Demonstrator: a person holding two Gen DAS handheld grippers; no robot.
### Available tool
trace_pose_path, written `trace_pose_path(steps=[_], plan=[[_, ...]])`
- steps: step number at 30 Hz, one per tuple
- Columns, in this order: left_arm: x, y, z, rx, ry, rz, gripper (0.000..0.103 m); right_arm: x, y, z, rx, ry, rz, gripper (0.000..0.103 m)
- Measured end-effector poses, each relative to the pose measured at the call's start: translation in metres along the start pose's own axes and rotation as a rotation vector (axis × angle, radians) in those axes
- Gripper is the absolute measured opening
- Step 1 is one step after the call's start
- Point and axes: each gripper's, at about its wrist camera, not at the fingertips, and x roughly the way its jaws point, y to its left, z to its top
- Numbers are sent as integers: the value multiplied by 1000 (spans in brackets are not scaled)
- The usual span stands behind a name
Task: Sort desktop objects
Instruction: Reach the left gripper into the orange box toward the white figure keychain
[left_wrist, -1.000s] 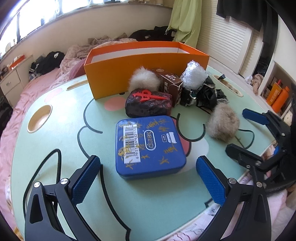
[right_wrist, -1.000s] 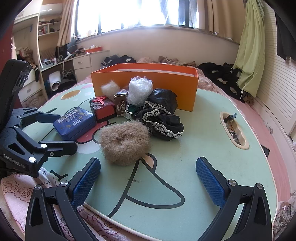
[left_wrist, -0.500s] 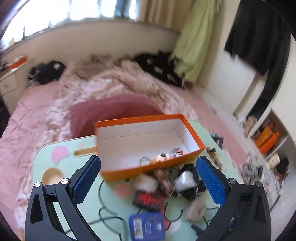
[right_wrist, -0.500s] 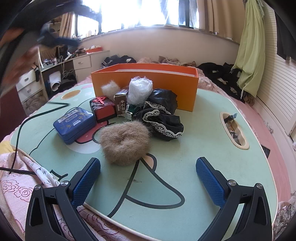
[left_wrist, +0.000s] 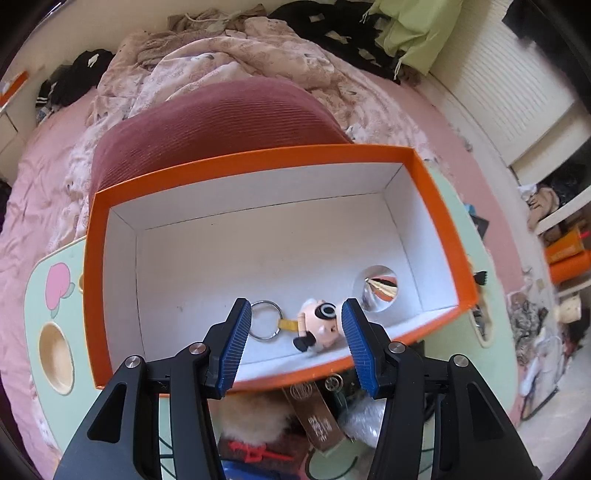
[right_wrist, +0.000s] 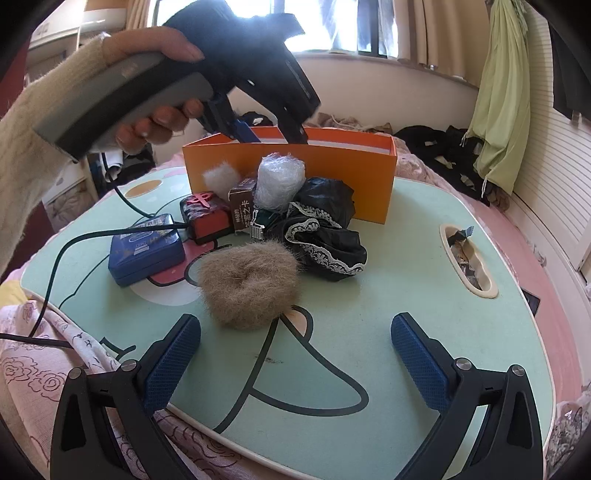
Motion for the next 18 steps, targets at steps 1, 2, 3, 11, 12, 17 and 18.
trace_pose_path(steps=[1, 2, 3, 11, 12, 17, 18], plan=[[3, 1, 1, -6, 10, 0, 52, 0, 0, 0, 1, 0, -1, 103], [7, -1, 1, -12, 20, -3, 52, 0, 0, 0, 1, 0, -1, 103], [7, 1, 5, -21, 28, -8, 52, 0, 0, 0, 1, 0, -2, 103], [11, 2, 9, -33, 21, 14, 52, 0, 0, -1, 5, 0, -6, 103], [10, 1, 8, -30, 18, 18, 52, -1, 0, -1, 6, 0, -7, 103], [11, 2, 12, -29, 16, 23, 52, -1, 0, -2, 8, 1, -9, 103], [11, 2, 12, -30, 15, 23, 52, -2, 0, -2, 8, 1, -10, 103]])
